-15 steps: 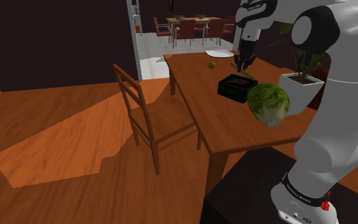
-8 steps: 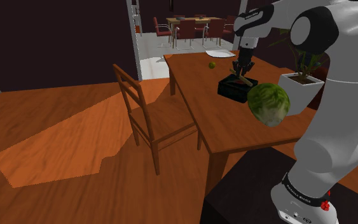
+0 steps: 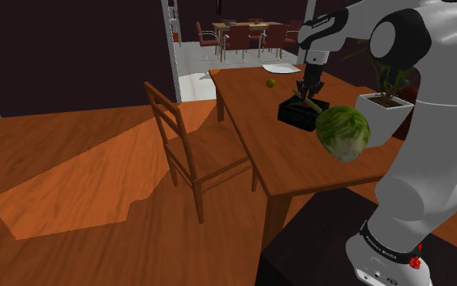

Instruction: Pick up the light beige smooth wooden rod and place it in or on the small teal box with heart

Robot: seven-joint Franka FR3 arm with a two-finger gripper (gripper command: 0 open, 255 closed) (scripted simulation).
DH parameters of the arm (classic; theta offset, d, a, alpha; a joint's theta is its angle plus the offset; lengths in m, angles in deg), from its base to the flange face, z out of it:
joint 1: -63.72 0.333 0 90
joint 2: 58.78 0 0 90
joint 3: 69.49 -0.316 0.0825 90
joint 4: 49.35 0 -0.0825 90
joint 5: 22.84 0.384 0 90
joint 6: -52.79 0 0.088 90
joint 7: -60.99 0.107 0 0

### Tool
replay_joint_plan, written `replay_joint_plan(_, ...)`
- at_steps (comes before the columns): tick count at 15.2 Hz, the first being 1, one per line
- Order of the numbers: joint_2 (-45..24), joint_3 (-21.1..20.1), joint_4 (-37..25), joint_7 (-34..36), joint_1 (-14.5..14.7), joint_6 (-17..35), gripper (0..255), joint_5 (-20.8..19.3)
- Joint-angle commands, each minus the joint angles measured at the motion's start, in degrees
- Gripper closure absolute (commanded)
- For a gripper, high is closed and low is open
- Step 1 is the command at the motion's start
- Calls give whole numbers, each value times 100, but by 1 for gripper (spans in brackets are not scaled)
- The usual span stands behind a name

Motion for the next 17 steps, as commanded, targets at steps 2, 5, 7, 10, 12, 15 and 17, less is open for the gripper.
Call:
replay_joint_plan(2, 0, 0, 0, 0, 0, 1, 0, 0)
replay_joint_plan(5, 0, 0, -1, 0, 0, 1, 0, 0)
replay_joint_plan(7, 0, 0, -1, 0, 0, 1, 0, 0)
replay_joint_plan(10, -27, 26, -610, 21, -57, -583, 0, -12)
replay_joint_plan(12, -49, 32, -789, 24, -76, -742, 0, -10)
replay_joint_plan(15, -49, 32, -789, 24, -76, -742, 0, -10)
replay_joint_plan(17, -49, 32, -789, 24, -76, -742, 0, -10)
